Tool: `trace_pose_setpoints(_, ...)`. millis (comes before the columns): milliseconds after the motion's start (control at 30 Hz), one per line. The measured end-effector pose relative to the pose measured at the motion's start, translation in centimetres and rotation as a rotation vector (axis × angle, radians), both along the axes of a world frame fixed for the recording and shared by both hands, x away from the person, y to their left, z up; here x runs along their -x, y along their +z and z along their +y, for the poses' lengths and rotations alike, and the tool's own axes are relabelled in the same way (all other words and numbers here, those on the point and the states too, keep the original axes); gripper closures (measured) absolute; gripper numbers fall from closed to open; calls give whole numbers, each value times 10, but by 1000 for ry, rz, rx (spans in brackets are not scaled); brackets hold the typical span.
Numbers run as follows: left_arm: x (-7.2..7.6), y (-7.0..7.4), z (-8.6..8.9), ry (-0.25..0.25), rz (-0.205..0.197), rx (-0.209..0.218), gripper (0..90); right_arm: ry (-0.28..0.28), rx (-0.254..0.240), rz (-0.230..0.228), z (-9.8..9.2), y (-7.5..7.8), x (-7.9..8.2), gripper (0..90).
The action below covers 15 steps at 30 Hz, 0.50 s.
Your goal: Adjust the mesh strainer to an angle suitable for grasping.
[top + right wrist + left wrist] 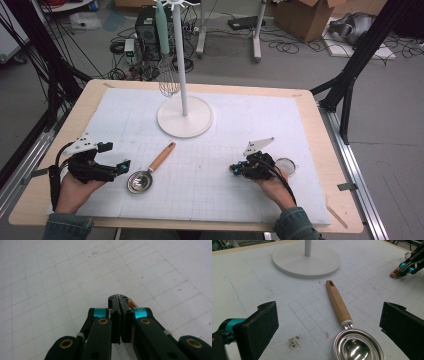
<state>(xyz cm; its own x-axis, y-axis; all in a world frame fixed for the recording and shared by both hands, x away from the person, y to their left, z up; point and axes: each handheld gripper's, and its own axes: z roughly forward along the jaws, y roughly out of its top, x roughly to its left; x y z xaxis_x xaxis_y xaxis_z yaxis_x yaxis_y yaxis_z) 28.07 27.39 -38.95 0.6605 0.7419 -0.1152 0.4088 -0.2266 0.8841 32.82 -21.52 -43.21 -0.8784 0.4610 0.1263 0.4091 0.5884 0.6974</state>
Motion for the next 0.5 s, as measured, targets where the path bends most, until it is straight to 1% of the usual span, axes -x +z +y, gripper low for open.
trace_pose_setpoints(100, 0, 0, 0, 2, 2, 3, 25, 1, 17, -5, 4, -1, -2, 896)
trace_pose_setpoints(167, 0, 1, 1, 1, -1, 0, 25, 4, 19, 0, 8, -1, -3, 896)
trace_pose_setpoints(367, 1, 1, 2, 2, -2, 4, 25, 11, 38, -9, 15, -1, -6, 896)
trace_pose_setpoints(500, 1, 2, 3, 3, -3, 4, 25, 3, 39, -7, 16, -2, -8, 896)
